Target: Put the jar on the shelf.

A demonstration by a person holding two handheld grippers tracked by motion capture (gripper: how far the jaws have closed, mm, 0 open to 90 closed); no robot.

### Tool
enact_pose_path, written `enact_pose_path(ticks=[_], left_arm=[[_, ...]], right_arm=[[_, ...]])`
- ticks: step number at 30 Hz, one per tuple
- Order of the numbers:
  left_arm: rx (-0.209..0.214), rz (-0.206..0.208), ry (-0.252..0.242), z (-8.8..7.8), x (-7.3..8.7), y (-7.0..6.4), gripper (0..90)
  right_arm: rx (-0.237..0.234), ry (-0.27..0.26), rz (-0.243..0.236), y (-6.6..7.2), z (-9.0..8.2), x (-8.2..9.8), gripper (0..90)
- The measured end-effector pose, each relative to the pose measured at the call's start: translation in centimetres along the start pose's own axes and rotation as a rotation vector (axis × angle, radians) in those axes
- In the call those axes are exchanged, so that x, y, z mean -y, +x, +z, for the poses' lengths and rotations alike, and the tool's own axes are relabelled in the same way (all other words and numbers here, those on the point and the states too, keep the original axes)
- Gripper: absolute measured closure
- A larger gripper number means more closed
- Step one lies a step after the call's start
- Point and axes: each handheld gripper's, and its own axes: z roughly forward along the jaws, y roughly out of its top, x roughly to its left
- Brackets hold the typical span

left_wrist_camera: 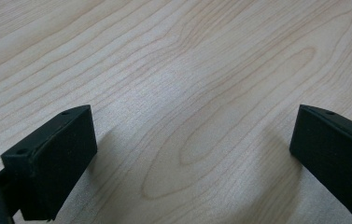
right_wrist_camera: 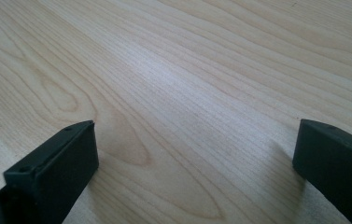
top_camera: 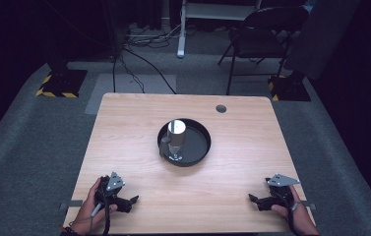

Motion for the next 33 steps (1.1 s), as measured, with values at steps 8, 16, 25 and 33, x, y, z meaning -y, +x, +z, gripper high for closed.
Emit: enact_pose_path(ticks=[8, 16, 25, 33], left_arm=[[0.001, 0.0, 0.0, 0.0, 0.0, 0.01, 0.2], [0.002, -0.002, 0.001, 0.0, 0.0, 0.02, 0.1], [-0.004, -0.008, 0.0, 0.0, 0.0, 0.0, 0.0], [-0.003, -0.009, 0.002, 0.02, -0.02, 0.02, 0.0]], right_arm=[[0.002, 0.0, 0.001, 0.03, -0.01, 0.01, 0.0], [0.002, 0.0, 0.001, 0.02, -0.01, 0.01, 0.0], [0.0, 0.0, 0.0, 0.0, 0.0, 0.0, 0.0], [0.0, 0.0, 0.0, 0.0, 0.0, 0.0, 0.0]])
